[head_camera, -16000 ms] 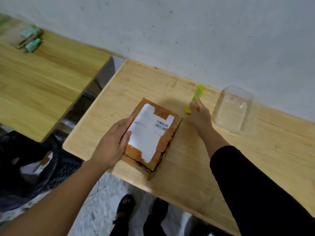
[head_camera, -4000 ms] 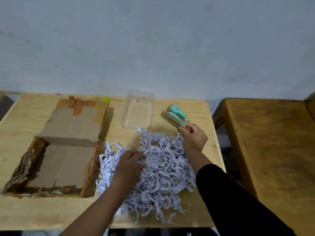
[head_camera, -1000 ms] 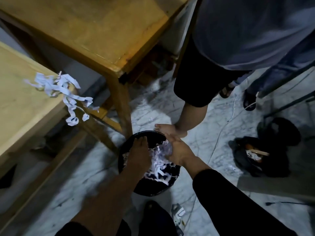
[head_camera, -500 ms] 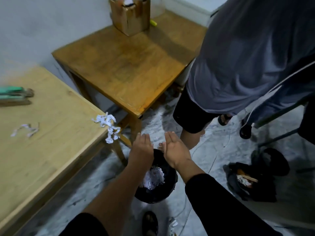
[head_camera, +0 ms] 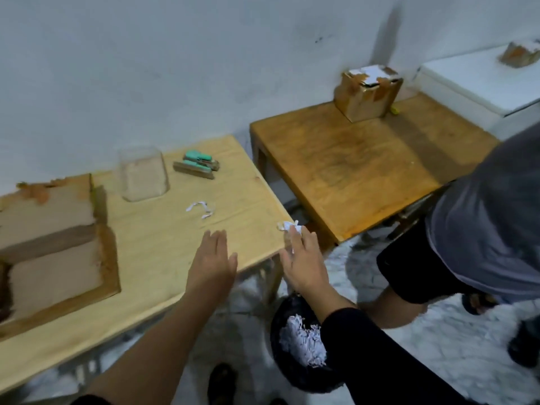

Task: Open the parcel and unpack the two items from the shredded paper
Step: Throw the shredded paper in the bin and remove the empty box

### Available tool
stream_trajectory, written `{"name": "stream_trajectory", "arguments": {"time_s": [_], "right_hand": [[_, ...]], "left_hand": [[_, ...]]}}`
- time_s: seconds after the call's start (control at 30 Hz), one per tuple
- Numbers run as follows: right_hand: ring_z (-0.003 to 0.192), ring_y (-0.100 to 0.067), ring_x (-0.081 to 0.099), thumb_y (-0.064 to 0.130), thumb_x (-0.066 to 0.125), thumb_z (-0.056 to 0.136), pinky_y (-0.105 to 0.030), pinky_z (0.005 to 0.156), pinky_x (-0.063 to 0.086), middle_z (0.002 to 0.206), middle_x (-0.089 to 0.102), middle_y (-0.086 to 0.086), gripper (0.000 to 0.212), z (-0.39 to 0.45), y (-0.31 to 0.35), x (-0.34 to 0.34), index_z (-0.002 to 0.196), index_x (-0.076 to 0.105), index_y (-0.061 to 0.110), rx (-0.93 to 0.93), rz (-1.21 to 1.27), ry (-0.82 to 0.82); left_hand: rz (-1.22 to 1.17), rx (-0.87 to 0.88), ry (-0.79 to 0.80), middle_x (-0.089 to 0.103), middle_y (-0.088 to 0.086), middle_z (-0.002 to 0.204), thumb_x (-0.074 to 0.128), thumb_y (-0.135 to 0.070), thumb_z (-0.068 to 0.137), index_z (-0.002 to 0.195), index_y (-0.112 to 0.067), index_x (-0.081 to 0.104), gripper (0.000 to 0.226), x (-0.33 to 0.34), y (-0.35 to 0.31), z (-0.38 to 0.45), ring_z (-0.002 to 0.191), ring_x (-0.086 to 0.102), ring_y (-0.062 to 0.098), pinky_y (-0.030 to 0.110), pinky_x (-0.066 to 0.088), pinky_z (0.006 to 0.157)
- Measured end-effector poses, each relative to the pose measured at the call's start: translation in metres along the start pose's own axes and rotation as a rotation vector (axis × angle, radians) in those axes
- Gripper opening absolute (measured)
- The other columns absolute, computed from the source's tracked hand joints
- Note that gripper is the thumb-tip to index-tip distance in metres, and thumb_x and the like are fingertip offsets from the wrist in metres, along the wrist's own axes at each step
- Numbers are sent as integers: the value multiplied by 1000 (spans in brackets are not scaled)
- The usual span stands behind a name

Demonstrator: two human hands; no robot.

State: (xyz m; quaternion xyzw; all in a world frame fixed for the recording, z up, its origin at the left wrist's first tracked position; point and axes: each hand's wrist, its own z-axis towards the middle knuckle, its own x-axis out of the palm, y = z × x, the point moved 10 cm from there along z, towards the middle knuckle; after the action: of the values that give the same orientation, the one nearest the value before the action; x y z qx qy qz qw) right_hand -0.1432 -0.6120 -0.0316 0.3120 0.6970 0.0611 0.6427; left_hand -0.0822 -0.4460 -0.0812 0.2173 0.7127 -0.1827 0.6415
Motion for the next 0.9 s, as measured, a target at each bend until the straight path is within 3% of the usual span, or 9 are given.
{"name": "stream_trajectory", "arguments": {"time_s": [0.1, 0.23, 0.3, 0.4, 0.57, 0.63, 0.7, 0.8, 0.9], "right_hand": [[143, -35, -9, 43, 36, 95, -45, 116, 6, 157, -3, -15, 61, 23, -3, 28, 146, 8, 26, 87, -21, -2], [143, -31, -14, 48, 32, 94, -46, 117, 4, 156, -10, -16, 64, 56, 5, 60, 147, 0, 29, 100, -47, 20], [143, -27, -15, 48, 32, 94, -43, 118, 1, 157, -11, -14, 65, 71, 19, 70, 147, -1, 29, 73, -59, 31], [144, -22, -14, 48, 36, 94, -43, 117, 4, 158, -10, -8, 66, 94, 50, 81, 147, 1, 31, 19, -12, 39], [145, -18, 2, 45, 54, 88, -40, 115, 17, 158, 5, -6, 71, 139, 116, 107, 145, 12, 36, -156, 136, 23], [144, -20, 10, 37, 60, 87, -32, 110, 21, 156, 11, -9, 67, 150, 140, 119, 142, 23, 37, -215, 162, 44], [137, -26, 30, 26, 66, 83, -26, 102, 29, 150, 27, -18, 57, 150, 168, 125, 136, 43, 29, -340, 151, 38], [111, -37, 58, 25, 64, 77, -42, 91, 49, 122, 59, -24, 35, 142, 190, 126, 109, 67, 12, -507, 76, -80], [119, -34, 53, 37, 56, 77, -57, 98, 37, 120, 62, -11, 28, 137, 193, 119, 98, 68, 23, -513, -218, -157]], "left_hand": [[-81, -185, -24, 40, 32, 135, 10, -34, 96, 133, 9, 32, 61, 16, 71, -12, 129, 31, 47, 50, 18, 115], [-284, -373, -16, 49, 31, 128, 27, -40, 86, 126, 6, 43, 64, 20, 125, -24, 124, 43, 47, 52, 42, 99], [-291, -413, -75, 42, 27, 138, 31, -41, 89, 132, 2, 37, 61, 18, 143, -25, 131, 35, 44, 53, 38, 101], [-347, -433, -79, 23, 19, 152, 25, -47, 89, 142, -5, 22, 68, 28, 157, -21, 141, 16, 35, 50, 20, 112], [-367, -455, -121, 23, 13, 153, 17, -51, 84, 144, -9, 21, 73, 29, 160, -21, 143, 16, 27, 43, 12, 115], [-373, -466, -125, 25, 12, 153, 20, -50, 85, 143, -11, 22, 71, 30, 161, -22, 142, 17, 26, 41, 11, 115], [-369, -469, -136, 30, 13, 151, 24, -49, 85, 142, -10, 27, 69, 29, 162, -22, 141, 22, 26, 40, 13, 113], [-357, -466, -125, 32, 13, 150, 26, -48, 86, 141, -9, 29, 67, 30, 162, -22, 140, 23, 26, 40, 13, 112], [-357, -466, -121, 33, 14, 149, 27, -47, 86, 140, -9, 31, 67, 28, 163, -22, 140, 24, 27, 42, 17, 112]]}}
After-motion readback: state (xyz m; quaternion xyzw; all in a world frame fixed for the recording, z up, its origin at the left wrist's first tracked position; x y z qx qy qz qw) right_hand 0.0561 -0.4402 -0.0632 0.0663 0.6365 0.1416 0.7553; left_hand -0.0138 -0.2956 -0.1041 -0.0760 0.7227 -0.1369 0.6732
